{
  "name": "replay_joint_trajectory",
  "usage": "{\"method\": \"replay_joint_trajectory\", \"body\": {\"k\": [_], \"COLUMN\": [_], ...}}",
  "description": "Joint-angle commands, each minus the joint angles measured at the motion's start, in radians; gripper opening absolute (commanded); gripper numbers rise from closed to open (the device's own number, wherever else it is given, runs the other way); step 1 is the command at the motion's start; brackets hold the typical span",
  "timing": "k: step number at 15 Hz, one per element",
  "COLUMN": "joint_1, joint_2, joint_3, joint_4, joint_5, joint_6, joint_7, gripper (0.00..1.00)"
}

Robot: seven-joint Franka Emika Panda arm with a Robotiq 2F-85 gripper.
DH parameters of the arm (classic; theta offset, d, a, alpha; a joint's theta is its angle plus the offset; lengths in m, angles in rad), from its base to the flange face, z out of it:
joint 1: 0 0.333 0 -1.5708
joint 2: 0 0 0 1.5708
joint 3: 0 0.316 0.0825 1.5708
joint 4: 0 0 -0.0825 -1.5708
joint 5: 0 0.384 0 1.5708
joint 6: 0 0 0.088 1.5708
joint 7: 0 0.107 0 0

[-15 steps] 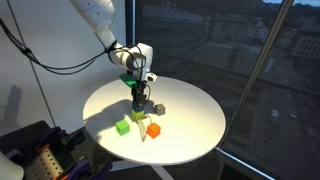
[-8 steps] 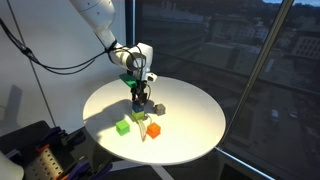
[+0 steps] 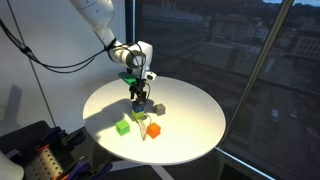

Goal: Put the blue block onto the yellow one

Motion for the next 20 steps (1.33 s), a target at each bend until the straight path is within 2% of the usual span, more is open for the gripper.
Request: {"method": "replay_joint_trajectory", "body": {"k": [1,12,20], "joint_1": [-0.008,0.017,0.05], "joint_2": [-0.072,-0.229,-0.415], "joint_3": [0.013,0.051,0.079], "joint_4": [-0.011,-0.059,-0.22], "joint_5": [0.013,0.014,0.005], "joint_6": [-0.073,-0.211,-0.124], "joint_7": [-0.034,-0.033,-0.034], "gripper": [1.0,1.0,1.0]}}
